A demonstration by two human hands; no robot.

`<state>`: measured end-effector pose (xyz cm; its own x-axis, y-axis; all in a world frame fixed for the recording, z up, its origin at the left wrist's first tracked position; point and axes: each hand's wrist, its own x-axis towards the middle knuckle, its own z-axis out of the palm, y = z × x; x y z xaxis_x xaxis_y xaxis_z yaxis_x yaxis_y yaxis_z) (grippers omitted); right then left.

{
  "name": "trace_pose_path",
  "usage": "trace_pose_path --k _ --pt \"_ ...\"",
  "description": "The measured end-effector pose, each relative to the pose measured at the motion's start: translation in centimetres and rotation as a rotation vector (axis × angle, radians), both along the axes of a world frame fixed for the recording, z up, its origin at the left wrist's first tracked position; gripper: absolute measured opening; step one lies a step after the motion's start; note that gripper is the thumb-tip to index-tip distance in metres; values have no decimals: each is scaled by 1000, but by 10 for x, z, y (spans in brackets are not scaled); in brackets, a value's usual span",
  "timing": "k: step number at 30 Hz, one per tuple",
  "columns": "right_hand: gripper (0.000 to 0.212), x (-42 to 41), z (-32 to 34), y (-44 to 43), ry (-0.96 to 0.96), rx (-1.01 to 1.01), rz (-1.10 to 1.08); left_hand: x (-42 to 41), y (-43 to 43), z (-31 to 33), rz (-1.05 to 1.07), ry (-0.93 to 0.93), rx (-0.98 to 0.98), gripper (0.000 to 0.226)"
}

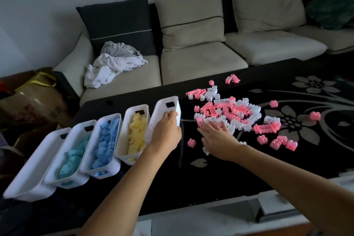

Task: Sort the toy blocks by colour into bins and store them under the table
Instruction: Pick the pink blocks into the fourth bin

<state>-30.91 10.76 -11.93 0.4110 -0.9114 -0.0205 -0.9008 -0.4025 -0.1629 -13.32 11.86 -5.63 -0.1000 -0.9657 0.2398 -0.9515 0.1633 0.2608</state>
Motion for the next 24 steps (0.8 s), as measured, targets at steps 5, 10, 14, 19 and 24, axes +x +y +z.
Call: trace_pose_path --k 5,10,14,19,24 --pt "47 -30 2 -8 -19 -7 -56 -2 4 -11 14 -82 88 41" --pt "46 -48 6 -9 -123 44 -72 -7 7 -5 -77 -32 -169 33" --pt "41 -61 17 0 -325 -26 -114 -25 19 -9 -337 127 -115 30" --pt "38 -84 23 21 -368 -92 -177 -36 32 -53 -382 -35 179 74" --pt "45 -106 27 37 -369 -114 -226 -42 22 -75 -332 68 318 77"
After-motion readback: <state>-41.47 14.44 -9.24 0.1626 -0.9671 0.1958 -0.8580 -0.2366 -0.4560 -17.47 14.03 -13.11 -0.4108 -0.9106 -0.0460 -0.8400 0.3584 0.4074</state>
